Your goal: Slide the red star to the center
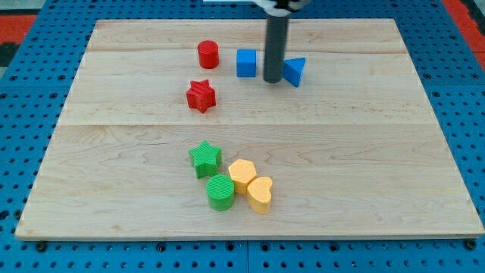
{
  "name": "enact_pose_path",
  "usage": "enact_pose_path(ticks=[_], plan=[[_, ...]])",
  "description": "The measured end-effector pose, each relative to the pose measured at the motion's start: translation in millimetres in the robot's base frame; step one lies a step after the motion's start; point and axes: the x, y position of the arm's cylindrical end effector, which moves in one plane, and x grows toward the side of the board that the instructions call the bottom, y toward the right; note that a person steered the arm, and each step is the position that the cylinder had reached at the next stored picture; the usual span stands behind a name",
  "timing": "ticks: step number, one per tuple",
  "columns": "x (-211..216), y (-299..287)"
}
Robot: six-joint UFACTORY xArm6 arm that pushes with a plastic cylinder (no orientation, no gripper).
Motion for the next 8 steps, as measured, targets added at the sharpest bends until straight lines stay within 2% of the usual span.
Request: enact_pose_path(ticks=[1, 3, 4, 5, 6, 7, 8], plan=[[-12, 19], [-2, 87], [57, 22], [96, -72], [98, -179], [56, -203], [42, -163]])
